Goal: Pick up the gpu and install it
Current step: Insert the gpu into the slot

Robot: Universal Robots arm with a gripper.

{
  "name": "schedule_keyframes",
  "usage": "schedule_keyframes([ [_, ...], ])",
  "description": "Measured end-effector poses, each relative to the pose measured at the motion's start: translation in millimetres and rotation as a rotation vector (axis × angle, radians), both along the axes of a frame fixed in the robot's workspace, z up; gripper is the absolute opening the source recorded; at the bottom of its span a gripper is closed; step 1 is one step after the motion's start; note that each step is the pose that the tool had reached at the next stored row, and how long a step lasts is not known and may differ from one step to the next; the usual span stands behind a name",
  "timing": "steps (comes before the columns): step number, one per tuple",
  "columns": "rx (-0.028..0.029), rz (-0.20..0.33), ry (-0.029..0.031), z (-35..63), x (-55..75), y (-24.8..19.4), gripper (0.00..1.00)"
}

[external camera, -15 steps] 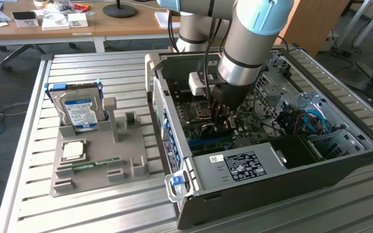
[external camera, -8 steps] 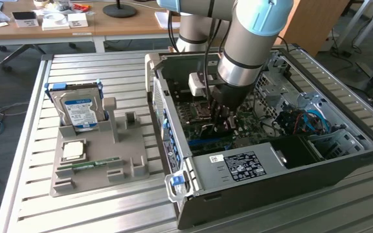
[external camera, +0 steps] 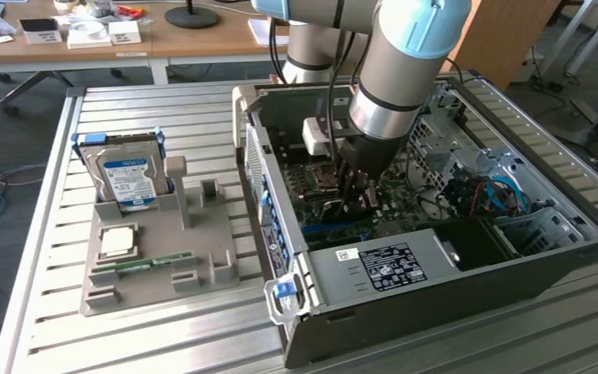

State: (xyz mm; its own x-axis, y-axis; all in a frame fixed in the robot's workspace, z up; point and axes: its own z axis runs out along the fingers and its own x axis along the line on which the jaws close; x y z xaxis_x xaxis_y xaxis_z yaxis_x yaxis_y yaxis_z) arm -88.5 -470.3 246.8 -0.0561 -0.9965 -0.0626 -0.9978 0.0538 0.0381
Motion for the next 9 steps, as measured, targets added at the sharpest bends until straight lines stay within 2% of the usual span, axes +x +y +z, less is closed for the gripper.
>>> schedule_keyframes([
  [9,-0.0001,0.0,0.0,-1.7,-0.4,0.0,0.27],
])
